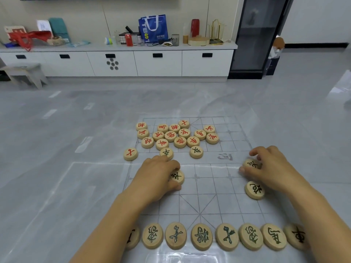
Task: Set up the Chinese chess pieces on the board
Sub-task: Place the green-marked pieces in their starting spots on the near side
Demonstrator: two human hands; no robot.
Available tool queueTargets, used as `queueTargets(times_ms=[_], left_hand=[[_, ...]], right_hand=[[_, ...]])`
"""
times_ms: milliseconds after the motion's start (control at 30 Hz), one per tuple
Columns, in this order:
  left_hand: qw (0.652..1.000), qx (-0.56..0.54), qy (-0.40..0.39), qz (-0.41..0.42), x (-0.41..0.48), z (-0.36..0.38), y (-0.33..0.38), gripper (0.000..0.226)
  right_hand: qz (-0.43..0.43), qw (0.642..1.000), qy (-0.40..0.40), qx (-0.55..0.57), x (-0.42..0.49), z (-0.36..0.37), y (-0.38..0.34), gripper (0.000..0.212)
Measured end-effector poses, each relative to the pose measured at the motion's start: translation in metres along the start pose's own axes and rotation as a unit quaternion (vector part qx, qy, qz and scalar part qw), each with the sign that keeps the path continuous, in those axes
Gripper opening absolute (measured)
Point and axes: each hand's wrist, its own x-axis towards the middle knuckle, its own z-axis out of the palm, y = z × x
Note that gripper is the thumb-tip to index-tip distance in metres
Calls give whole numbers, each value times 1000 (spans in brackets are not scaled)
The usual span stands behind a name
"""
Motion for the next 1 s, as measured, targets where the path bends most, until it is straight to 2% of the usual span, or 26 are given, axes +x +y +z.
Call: queueTargets(times_ms=[133,333,433,567,700,833,933,1000], left_hand=[[1000,-8,-7,4,-3,-1,1,54],[1000,-8,-10,19,-6,-2,0,47],[1000,-15,-13,10,-6,-1,0,43],[1000,-21,-17,1,-5,-1,1,42],[999,-30,-18,-9,-4,0,3,45],[998,-50,-32,-2,-7,-1,0,57],[998,-45,-36,7,-7,1,-4,51],[999,-40,-33,9,-6,2,-4,46]], right_hand=[[44,998,28,-38,-1,-1,-1,38],[2,1000,-29,3,0,-11,11,22],[-5,998,-59,24,-4,-16,18,29],[26,999,-13,33,-6,-13,19,49],[22,1000,-12,18,-4,-14,24,32],[3,999,-16,40,-6,-28,34,27],[-17,998,9,52,-9,-37,37,28],[-29,998,-8,49,-10,-36,38,28]])
